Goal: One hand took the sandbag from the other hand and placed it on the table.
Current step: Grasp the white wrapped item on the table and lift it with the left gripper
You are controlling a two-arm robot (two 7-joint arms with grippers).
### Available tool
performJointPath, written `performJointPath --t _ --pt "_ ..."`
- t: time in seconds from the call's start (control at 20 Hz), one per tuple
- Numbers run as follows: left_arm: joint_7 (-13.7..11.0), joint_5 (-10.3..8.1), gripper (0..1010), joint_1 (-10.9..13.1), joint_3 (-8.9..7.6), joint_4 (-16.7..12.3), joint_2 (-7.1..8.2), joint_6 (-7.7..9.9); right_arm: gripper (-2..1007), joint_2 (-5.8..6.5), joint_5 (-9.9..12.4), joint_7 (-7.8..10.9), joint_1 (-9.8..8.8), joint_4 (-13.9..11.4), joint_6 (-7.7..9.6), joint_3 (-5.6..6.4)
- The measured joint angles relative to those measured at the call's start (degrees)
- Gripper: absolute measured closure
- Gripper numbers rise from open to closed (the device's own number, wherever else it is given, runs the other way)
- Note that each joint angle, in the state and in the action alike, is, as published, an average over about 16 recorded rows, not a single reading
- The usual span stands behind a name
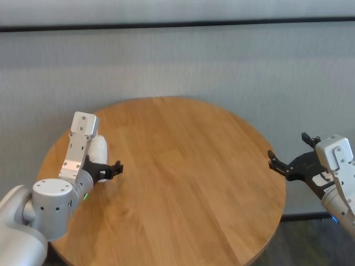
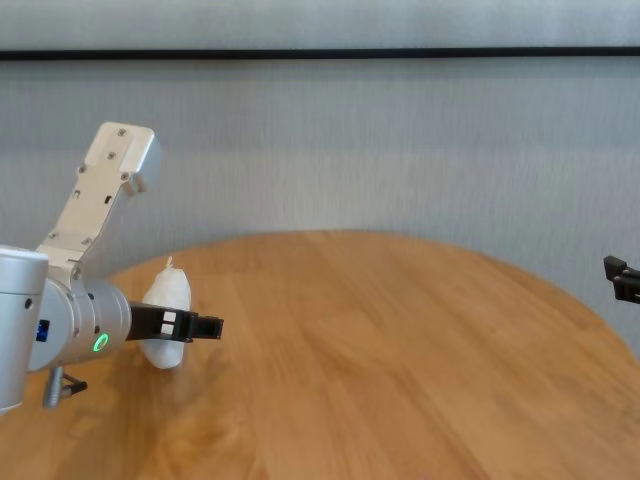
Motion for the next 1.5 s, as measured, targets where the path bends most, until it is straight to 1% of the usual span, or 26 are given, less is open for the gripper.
performJointPath --t 0.6,1.1,1.5 --pt "-0.2 2.54 10 -0.8 -0.05 1.7 -0.41 -0.14 3 0.0 0.0 0.0 0.0 0.0 0.0 0.0" --pt "1.1 5.48 10 -1.3 0.5 2.7 -0.69 0.04 3 0.0 0.0 0.0 0.0 0.0 0.0 0.0" --pt "1.8 6.54 10 -1.4 0.81 2.9 -0.73 0.25 3 0.0 0.0 0.0 0.0 0.0 0.0 0.0"
